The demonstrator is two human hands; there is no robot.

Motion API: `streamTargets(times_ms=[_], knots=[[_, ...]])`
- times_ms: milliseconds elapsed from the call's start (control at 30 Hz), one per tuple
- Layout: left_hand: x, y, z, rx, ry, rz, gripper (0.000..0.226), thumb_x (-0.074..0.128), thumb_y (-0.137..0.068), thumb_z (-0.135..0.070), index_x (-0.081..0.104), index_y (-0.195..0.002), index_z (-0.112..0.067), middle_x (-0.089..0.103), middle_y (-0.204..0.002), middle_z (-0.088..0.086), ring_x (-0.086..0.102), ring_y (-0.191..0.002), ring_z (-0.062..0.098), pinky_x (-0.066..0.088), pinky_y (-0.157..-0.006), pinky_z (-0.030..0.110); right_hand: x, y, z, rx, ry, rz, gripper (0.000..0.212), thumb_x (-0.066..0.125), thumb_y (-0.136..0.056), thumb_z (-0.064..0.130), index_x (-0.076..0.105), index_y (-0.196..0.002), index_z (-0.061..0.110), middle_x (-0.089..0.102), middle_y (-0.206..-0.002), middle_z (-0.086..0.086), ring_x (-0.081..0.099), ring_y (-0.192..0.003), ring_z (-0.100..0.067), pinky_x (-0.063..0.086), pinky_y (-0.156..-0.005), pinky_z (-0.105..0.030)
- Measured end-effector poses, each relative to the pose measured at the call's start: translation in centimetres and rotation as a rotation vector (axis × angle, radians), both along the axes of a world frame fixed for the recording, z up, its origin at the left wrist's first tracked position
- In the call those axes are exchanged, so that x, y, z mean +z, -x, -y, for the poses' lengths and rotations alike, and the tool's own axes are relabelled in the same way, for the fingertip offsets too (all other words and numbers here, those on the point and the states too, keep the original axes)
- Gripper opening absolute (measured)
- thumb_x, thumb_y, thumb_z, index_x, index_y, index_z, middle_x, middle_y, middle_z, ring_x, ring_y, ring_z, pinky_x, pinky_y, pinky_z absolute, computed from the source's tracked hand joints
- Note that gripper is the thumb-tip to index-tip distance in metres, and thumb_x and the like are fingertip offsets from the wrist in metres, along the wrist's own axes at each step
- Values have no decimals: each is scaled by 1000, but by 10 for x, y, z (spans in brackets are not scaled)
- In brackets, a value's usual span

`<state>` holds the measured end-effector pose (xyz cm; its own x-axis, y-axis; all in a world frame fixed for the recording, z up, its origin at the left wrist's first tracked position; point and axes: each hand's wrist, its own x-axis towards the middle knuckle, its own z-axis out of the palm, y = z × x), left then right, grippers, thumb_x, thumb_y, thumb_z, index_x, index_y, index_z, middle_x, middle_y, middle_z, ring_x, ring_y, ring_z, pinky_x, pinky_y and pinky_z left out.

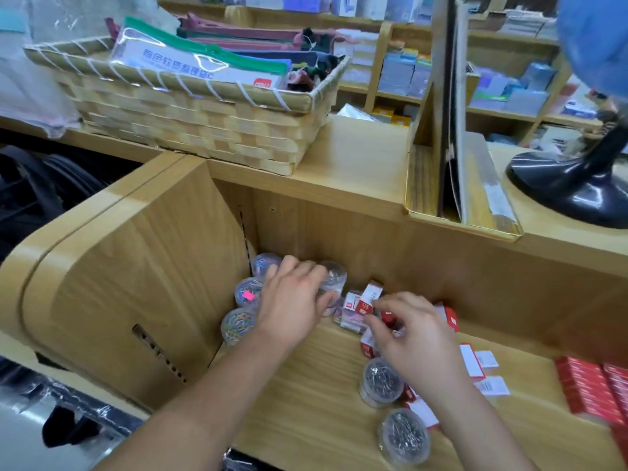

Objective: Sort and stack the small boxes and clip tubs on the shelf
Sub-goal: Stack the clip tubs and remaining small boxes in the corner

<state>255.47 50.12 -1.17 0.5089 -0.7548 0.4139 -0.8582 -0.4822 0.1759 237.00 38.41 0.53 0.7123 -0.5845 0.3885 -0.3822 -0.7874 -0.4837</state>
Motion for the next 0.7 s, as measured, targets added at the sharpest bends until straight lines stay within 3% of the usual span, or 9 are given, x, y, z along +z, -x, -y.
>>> streamTargets(times_ms=[133,267,433,533,600,700], knots=[[-5,-1,4,22,-19,66,35,59,-88,-56,67,-106,-28,64,-104,-6,51,-102,23,38,-82,41,-7,29,-4,-77,-91,-20,13,77,-82,35,76,-94,29,67,-99,20,64,-98,-11,56,-79,-37],[6,-2,1,8,-23,33,38,68,-84,-54,70,-108,-25,61,-110,0,50,-106,27,41,-83,42,-13,47,-12,-102,-111,-125,18,82,-77,39,75,-91,31,64,-88,18,62,-88,-13,53,-72,-33],[4,48,-31,-210,286,-178,26,68,-92,-22,67,-117,-18,61,-117,-1,60,-103,25,52,-84,41,-19,59,-20,-73,-197,-257,32,86,-64,48,73,-90,36,56,-93,21,58,-87,-8,53,-69,-35],[-18,81,-58,-324,301,-319,20,65,-93,-15,70,-112,-18,61,-110,-5,63,-100,17,53,-83,36,-18,55,-26,-48,-73,-283,42,91,-53,45,74,-92,39,53,-90,18,59,-87,-12,43,-63,-27],[-36,94,-72,-330,274,-423,11,64,-94,-19,70,-103,-20,61,-103,-8,63,-94,13,54,-78,35,-22,48,-29,-15,38,-409,40,87,-55,48,73,-92,40,52,-88,16,60,-88,-13,39,-60,-24],[-54,112,-83,-344,187,-516,9,71,-89,-30,67,-94,-24,58,-97,-14,62,-87,9,54,-73,32,-26,41,-29,48,124,-479,38,85,-54,46,71,-89,38,58,-90,17,63,-89,-16,48,-62,-28]])
